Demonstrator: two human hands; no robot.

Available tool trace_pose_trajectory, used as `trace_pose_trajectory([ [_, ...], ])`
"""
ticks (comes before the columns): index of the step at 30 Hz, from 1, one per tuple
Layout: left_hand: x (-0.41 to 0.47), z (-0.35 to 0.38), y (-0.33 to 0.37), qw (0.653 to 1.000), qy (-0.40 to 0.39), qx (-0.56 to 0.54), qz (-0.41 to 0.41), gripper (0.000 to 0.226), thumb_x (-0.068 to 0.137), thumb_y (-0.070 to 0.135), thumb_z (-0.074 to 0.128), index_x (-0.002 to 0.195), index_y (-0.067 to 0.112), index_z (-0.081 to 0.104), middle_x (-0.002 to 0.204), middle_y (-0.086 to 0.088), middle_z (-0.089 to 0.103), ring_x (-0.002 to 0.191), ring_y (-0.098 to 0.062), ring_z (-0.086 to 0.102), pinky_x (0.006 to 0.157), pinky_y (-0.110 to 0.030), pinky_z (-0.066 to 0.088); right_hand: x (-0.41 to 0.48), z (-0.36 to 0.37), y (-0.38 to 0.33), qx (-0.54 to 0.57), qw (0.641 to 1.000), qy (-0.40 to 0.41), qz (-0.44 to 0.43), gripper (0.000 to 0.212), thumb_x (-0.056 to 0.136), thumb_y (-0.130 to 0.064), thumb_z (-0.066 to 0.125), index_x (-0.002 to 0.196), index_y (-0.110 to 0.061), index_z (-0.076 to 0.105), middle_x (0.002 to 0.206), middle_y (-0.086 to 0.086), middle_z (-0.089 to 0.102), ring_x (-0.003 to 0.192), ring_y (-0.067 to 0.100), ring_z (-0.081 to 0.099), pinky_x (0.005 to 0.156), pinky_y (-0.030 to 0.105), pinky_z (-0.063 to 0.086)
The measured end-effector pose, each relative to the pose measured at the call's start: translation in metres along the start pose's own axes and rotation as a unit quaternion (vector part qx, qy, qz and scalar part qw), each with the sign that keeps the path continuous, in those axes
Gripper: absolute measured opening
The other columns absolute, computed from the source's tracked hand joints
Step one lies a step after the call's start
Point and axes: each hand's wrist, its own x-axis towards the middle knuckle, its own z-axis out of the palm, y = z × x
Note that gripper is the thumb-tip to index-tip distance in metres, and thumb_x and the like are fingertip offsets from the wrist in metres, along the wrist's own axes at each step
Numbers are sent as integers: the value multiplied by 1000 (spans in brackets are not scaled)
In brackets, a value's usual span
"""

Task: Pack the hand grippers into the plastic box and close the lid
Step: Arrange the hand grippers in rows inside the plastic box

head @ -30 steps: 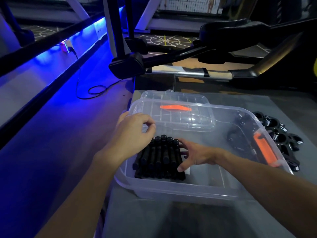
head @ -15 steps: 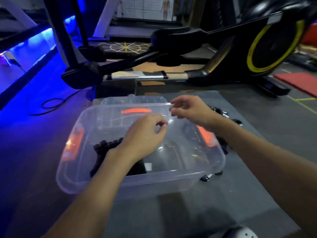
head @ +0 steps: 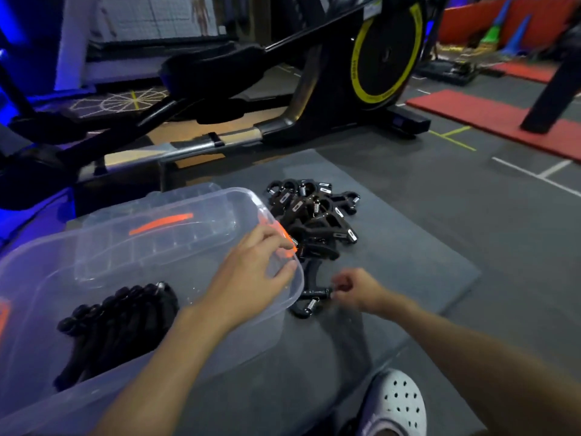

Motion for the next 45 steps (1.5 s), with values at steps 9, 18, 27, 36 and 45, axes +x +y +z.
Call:
trace_pose_trajectory([
  [9, 2, 2, -4, 999, -5, -36, -13, 16, 89, 40, 62, 104, 41, 61, 119, 24, 45, 115, -1, 51, 95, -22, 38, 18, 20, 17, -29, 999, -20, 6, 31, 75, -18, 79, 103, -14, 66, 83, -4, 60, 77, 14, 58, 60, 13, 43],
  [18, 1, 3, -3, 999, -9, -47, -17, 16, 90, 32, 64, 105, 35, 62, 120, 22, 45, 114, 2, 50, 93, -13, 34, 19, 14, 9, -256, 962, -67, -71, 114, 60, -59, 82, 153, -34, 20, 162, -9, 8, 150, 20, 2, 118, 48, 14],
  [27, -3, 2, -3, 999, -16, -46, -20, 19, 92, 36, 60, 110, 38, 60, 124, 22, 43, 114, 0, 52, 98, -31, 44, 26, 12, 2, -354, 926, -80, -108, 111, 68, -58, 76, 154, -34, 10, 162, 2, 4, 149, 25, 1, 120, 47, 15],
  [36, -4, 2, -4, 999, -18, -44, -16, 21, 93, 31, 60, 113, 39, 59, 124, 25, 42, 108, -3, 56, 99, -35, 45, 18, 7, -1, -444, 892, -47, -68, 104, 59, -85, 59, 137, -19, 38, 138, 9, 38, 131, 30, 33, 109, 43, 32],
  [45, -1, 5, -7, 999, -15, -51, -9, 18, 92, 31, 60, 108, 38, 59, 122, 23, 42, 109, 2, 52, 98, -36, 46, -2, -3, 0, -372, 928, 15, -9, 68, 79, -73, 54, 112, -14, 46, 112, 10, 63, 108, 32, 59, 74, 38, 43],
])
